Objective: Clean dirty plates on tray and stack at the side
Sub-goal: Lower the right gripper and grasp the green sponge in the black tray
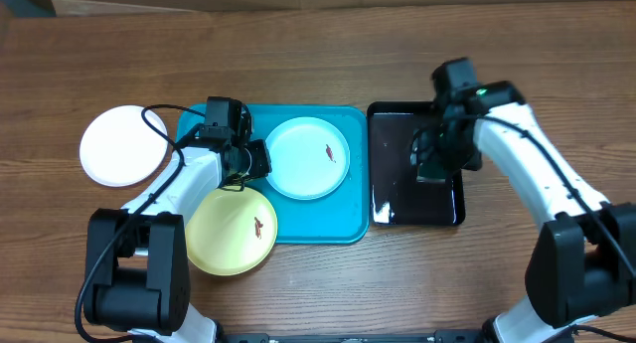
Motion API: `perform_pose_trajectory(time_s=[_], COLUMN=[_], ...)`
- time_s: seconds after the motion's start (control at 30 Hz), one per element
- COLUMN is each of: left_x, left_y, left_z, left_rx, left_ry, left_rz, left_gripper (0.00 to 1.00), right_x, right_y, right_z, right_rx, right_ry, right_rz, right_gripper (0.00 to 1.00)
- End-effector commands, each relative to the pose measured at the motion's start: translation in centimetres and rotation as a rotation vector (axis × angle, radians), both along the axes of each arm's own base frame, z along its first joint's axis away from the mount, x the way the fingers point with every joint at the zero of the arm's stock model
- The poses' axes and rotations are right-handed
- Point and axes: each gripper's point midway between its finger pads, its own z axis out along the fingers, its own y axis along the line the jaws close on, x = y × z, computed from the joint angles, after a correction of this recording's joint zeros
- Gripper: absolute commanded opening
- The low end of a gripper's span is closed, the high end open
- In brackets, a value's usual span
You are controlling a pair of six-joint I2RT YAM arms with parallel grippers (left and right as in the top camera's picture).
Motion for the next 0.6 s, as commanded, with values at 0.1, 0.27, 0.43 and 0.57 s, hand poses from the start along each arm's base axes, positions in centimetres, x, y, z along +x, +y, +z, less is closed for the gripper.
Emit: perform_pose_trajectory(time_s=[0.1, 0.27, 0.43, 0.57], left_x=[-0.2, -0.2, -0.2, -0.2], left_y=[0.1, 0.1, 0.1, 0.1], left_z=[-0.5, -0.5, -0.5, -0.5], left_rx=[0.009, 0.009, 0.008, 0.008], left_ry=[0.013, 0.013, 0.013, 0.013], left_rz=[-0.003, -0.003, -0.003, -0.004], left_gripper=[0.24, 0.24, 0.24, 0.24], right_x=[0.8, 1.8, 2.1, 1.9], right_y=[-0.7, -0.9, -0.8, -0.9], right_z=[-2.2, -4.0, -5.4, -6.1], right_rx=[-0.063, -0.071, -0.064, -0.063], right_ry=[-0.077, -0.152, -0.186, -0.186], right_rz=[-0.031, -0.018, -0.011, -0.011], right_gripper=[0.77, 0.73, 0.71, 0.69])
